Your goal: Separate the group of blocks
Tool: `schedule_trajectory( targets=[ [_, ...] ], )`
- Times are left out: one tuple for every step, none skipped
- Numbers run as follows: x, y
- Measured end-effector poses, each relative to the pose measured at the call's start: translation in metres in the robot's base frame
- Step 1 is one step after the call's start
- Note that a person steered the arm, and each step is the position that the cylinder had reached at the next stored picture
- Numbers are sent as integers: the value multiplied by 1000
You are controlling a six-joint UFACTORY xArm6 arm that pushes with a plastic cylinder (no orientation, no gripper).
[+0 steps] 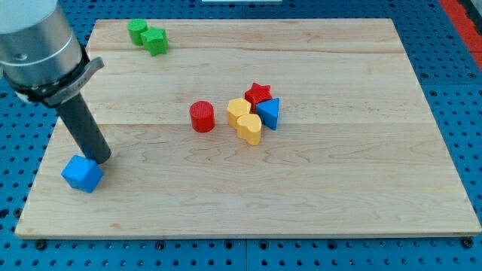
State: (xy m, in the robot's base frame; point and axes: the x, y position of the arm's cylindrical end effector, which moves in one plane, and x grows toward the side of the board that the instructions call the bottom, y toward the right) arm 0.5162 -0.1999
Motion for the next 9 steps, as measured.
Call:
schedule_trajectory(
  targets=[
    [21,14],
    [23,69],
    [23,111],
    [16,165],
    [-8,214],
    [-44,257],
    [-85,282],
    [-116,280],
    [-118,238]
  ],
)
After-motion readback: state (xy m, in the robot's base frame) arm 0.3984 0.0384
